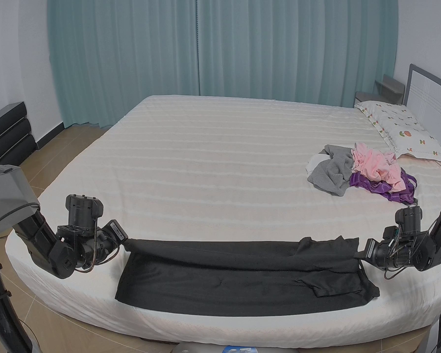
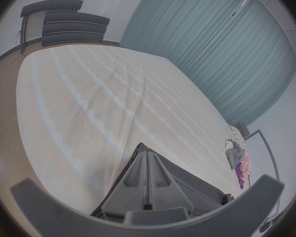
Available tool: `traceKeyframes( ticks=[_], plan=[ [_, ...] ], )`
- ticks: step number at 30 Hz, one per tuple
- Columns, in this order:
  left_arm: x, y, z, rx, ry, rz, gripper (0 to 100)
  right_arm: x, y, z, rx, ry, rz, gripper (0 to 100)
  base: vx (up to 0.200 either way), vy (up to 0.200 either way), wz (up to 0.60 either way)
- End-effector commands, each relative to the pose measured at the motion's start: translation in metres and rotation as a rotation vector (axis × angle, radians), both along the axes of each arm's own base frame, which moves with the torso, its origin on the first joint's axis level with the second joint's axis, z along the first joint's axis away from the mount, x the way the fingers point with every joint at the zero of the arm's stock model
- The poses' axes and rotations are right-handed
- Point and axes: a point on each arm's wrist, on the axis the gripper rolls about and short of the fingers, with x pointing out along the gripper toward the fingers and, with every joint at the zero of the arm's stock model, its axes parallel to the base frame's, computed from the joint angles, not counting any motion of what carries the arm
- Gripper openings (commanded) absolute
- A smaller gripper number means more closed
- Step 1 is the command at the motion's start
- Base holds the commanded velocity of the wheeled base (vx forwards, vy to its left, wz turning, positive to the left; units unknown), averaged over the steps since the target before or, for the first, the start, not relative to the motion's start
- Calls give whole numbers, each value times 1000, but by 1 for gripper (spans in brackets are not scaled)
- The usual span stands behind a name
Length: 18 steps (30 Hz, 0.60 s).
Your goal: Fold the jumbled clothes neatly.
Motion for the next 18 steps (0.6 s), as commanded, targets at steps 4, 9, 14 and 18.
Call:
traceKeyframes(
  ticks=[4,9,14,18],
  plan=[
    [0,1,0,2,0,3,0,-16,3,2,-2,18,16,0,0,0,0],
    [0,1,0,2,0,4,0,-20,5,15,11,-18,-1,100,0,0,0],
    [-1,1,1,2,0,4,0,-29,15,32,52,-8,-112,100,0,0,0],
    [-1,1,1,7,0,-1,0,-34,27,35,66,33,-177,100,0,0,0]
  ],
)
